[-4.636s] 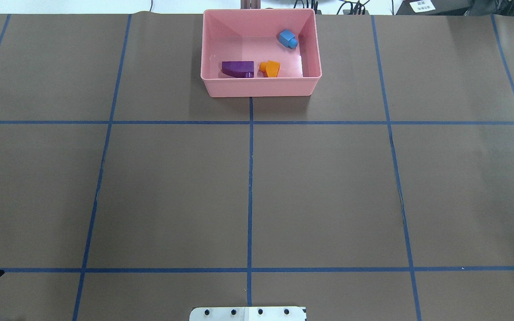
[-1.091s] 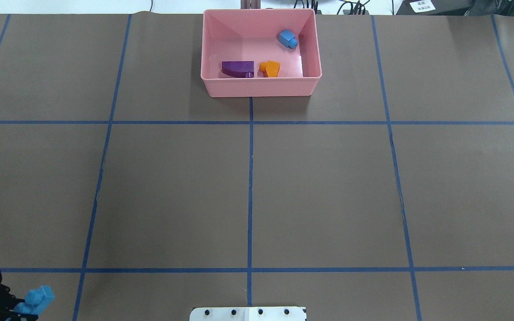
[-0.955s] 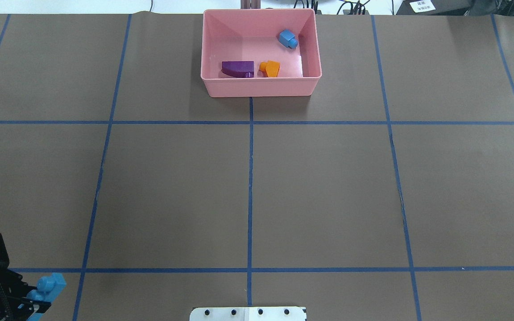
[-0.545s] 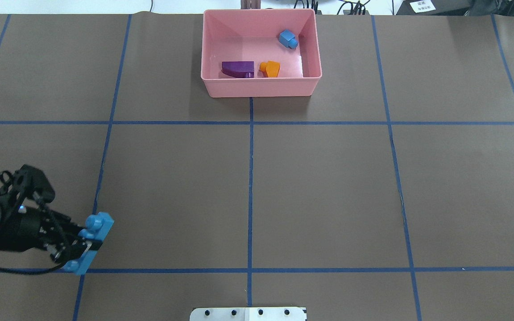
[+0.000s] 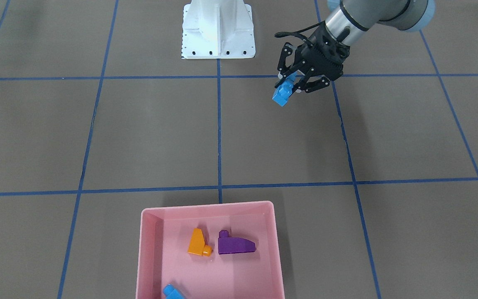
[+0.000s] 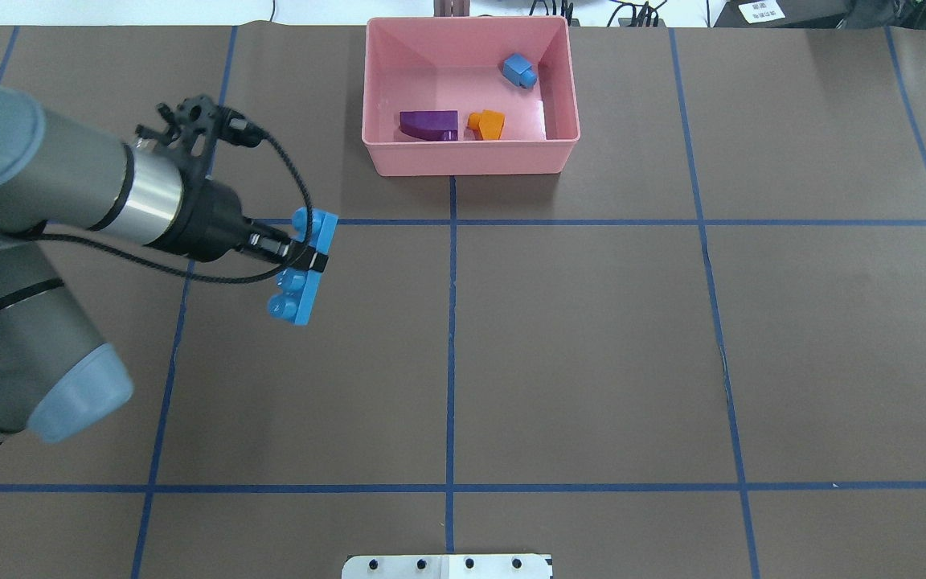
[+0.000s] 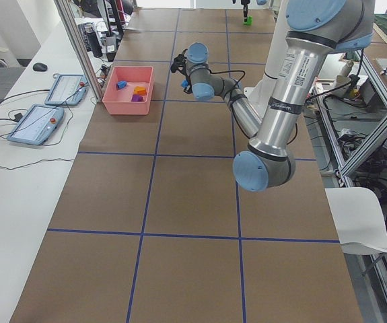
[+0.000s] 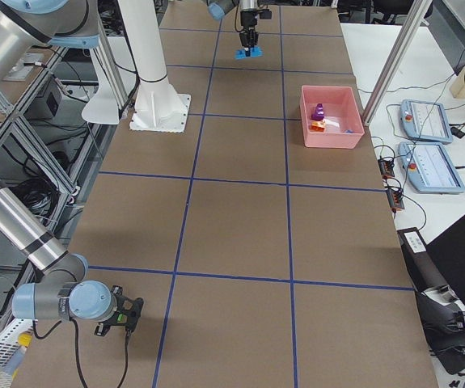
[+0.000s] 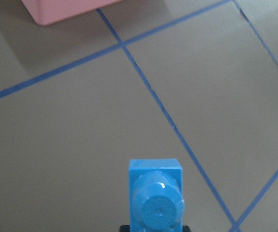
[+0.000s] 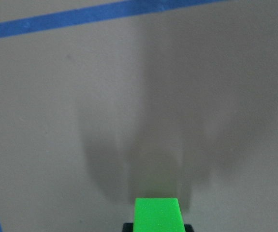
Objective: Put all blocks into box
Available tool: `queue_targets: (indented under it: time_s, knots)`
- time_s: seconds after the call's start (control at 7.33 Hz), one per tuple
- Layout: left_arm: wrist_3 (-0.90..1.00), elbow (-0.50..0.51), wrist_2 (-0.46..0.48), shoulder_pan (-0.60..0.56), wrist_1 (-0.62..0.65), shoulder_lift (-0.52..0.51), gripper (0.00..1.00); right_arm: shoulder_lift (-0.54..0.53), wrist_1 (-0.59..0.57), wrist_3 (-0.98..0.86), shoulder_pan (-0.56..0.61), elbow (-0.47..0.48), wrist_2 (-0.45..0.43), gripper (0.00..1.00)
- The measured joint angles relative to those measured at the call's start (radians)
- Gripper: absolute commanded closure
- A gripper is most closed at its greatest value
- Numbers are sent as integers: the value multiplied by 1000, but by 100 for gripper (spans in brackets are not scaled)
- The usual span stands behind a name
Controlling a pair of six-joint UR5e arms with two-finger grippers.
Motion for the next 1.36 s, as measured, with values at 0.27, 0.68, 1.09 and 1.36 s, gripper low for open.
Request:
queue_targets:
  time_s: [0.27, 0.68, 1.09, 1.36]
  knots:
    - [-132, 283, 63, -28, 17, -269, 100, 105, -137, 60, -2, 113, 40, 100]
    - [-293, 681, 182, -88, -78, -517, 100, 430, -636, 84, 15, 339, 65, 100]
    - [-409, 980, 303, -113, -292, -609, 0, 870, -1020, 123, -6, 349, 57, 100]
    - [-410, 1022, 326, -124, -327, -612, 0, 1163, -1087, 327, -113, 235, 29, 100]
